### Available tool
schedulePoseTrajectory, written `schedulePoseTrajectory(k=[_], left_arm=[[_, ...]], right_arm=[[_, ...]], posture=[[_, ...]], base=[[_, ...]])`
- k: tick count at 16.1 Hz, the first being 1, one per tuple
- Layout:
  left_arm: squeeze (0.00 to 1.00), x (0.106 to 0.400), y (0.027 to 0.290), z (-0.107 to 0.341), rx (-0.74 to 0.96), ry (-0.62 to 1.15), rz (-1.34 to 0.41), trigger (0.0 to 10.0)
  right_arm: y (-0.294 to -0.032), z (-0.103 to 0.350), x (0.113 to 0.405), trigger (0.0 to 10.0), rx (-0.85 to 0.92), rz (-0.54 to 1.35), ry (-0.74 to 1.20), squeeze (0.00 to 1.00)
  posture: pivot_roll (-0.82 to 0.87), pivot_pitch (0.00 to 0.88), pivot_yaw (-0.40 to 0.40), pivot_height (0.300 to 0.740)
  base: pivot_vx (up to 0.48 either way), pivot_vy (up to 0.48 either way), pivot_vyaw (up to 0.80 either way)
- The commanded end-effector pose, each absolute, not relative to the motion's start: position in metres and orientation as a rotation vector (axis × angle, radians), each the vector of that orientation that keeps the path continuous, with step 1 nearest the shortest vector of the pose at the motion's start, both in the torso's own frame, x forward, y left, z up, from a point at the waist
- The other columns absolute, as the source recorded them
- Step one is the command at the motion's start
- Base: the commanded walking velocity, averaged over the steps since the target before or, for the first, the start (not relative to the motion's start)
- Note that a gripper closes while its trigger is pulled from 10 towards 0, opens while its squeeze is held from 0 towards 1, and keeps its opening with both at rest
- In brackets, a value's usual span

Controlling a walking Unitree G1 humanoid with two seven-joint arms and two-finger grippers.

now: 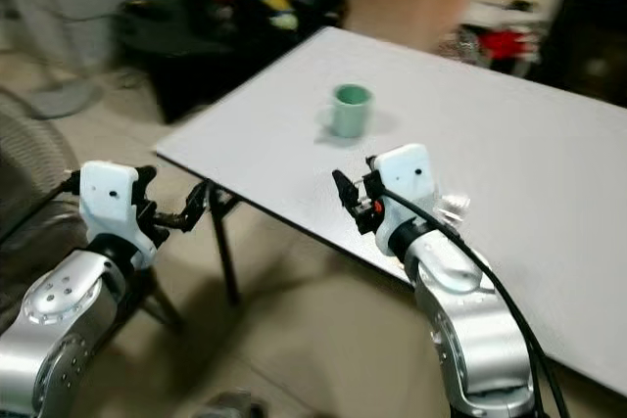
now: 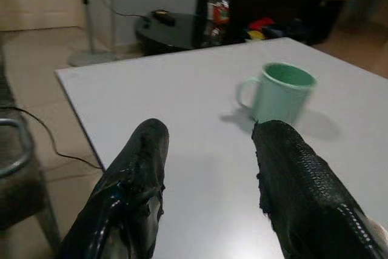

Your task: Setting the table

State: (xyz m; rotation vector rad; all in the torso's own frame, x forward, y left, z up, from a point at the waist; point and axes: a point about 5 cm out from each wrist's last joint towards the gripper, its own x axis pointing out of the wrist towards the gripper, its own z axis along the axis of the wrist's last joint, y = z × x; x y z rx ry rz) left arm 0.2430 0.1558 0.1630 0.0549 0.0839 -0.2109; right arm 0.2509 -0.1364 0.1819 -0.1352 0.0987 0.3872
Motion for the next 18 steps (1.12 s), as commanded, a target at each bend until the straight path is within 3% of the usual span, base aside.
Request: schedulePoseTrajectory(k=[1, 10, 18], left_arm=[[0.0, 0.244, 0.155, 0.164, 0.07, 0.084, -0.215, 10.0], [0.0, 0.238, 0.16, 0.166, 0.085, 0.082, -0.192, 10.0], [0.0, 0.231, 0.164, 0.161, 0.124, 0.086, -0.162, 10.0]], right_arm=[[-0.134, 0.185, 0.252, 10.0, -0.123, 0.398, 0.093, 0.0], [-0.124, 0.174, 0.243, 10.0, -0.088, 0.455, 0.127, 0.0], [-0.131, 0.158, 0.246, 10.0, 0.006, 0.439, 0.2, 0.0]], posture=[[0.13, 0.0, -0.02, 0.74], [0.15, 0.0, -0.003, 0.74], [0.17, 0.0, -0.01, 0.74]], base=[[0.0, 0.0, 0.8], [0.0, 0.0, 0.8], [0.0, 0.0, 0.8]])
